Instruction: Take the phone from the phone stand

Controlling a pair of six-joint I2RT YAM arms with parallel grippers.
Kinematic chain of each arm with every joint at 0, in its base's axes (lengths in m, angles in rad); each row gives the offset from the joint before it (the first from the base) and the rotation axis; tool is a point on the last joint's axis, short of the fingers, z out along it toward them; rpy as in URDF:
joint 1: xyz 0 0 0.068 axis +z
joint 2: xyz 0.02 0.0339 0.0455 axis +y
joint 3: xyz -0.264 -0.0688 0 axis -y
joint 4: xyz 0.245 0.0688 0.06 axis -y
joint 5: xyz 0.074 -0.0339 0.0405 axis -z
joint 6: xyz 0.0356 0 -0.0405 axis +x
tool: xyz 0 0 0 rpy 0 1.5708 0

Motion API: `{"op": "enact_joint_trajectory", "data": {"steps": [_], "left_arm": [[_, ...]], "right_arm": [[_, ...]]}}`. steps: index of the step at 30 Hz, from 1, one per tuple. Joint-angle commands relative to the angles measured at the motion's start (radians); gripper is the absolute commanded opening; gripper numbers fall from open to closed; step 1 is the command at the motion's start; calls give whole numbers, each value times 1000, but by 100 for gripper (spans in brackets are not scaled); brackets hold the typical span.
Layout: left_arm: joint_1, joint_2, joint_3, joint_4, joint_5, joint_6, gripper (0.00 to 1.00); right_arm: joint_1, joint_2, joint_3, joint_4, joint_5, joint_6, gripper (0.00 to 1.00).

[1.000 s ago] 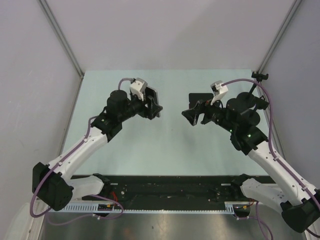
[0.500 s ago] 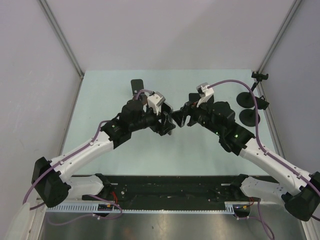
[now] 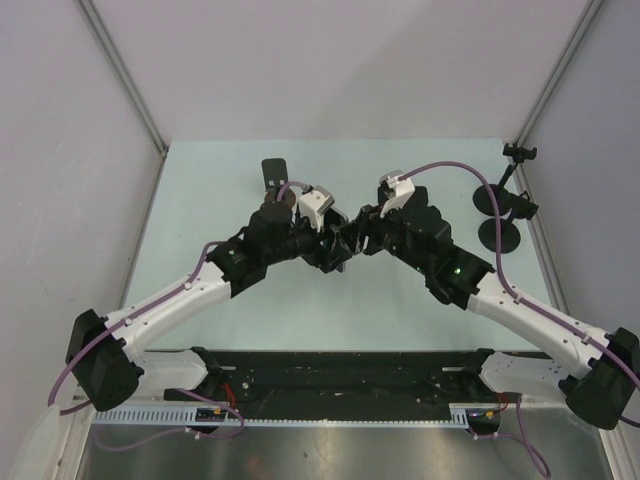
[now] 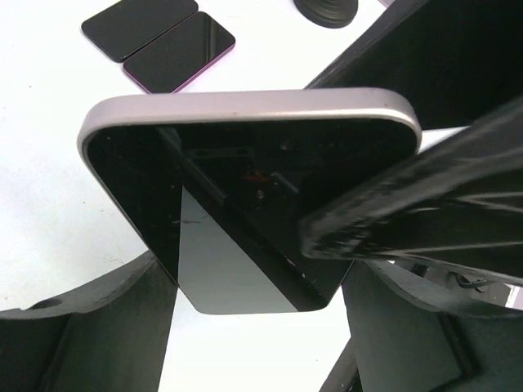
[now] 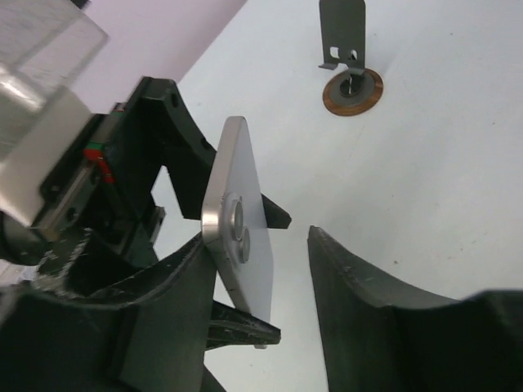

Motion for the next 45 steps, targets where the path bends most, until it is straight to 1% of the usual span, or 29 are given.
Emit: {"op": "enact_joint_trajectory", "data": {"steps": [1,5,6,8,9,10,11,12,13,15,16,18,19,20,22,23,25,26,27,28,29,30,33,35,38,41,45], "left_arm": [[-14,-29,26,49,-18,0,9],[-23,-31,15,45,-27,18,9],[-23,-29,13,43,-32,20,9],[-23,-31,9,39,-34,27,11],[-23,-34,6,39,-38,31,14],[-23,-37,4,40,-56,34,26],[-23,-48,-3,40,-70,41,30],[-23,-54,-7,39,-87,46,34],[-23,-62,-10,40,-118,51,42],[-22,-86,-22,40,-150,73,53],[-20,-97,-27,40,-182,84,65],[-12,-132,-48,40,-211,101,76],[-6,-146,-56,40,-219,104,86],[9,-161,-77,39,-253,104,90],[27,-219,-102,42,-276,106,100],[49,-242,-126,42,-299,110,100],[73,-308,-152,39,-322,121,100],[102,-330,-180,42,-337,127,100],[118,-351,-194,42,-357,132,100],[136,-394,-207,42,-365,136,100],[173,-411,-232,42,-372,147,100],[195,-430,-244,40,-385,152,100],[270,-483,-286,45,-402,178,100],[316,-506,-312,46,-415,192,100],[333,-523,-349,71,-466,192,100],[333,-528,-378,103,-466,225,100],[333,-539,-379,117,-478,253,100]], "right_arm": [[22,37,31,15,42,12,48],[41,63,31,22,47,27,38],[44,66,31,22,50,30,30],[44,69,31,17,64,38,17],[45,69,31,14,83,46,3],[45,69,31,12,93,49,0],[45,63,31,12,99,58,0],[44,60,31,-24,125,72,0],[41,57,31,-32,139,84,0],[28,48,29,-66,172,113,0],[9,45,29,-76,182,156,0],[-18,32,15,-93,194,201,0],[-31,25,6,-95,193,245,0],[-66,17,-9,-92,191,270,0],[-110,-12,-60,-75,180,319,0],[-155,-23,-80,-64,168,381,0],[-211,-56,-155,-23,130,444,0],[-235,-67,-178,-9,122,498,0],[-286,-81,-207,30,101,526,0],[-309,-89,-251,44,88,552,0],[-336,-93,-278,61,61,614,0],[-384,-96,-299,98,48,638,0],[-462,-95,-370,150,31,720,0],[-493,-86,-414,184,36,754,0],[-556,-49,-465,244,28,825,0],[-599,11,-503,357,15,889,0],[-636,106,-537,477,-10,969,0]]}}
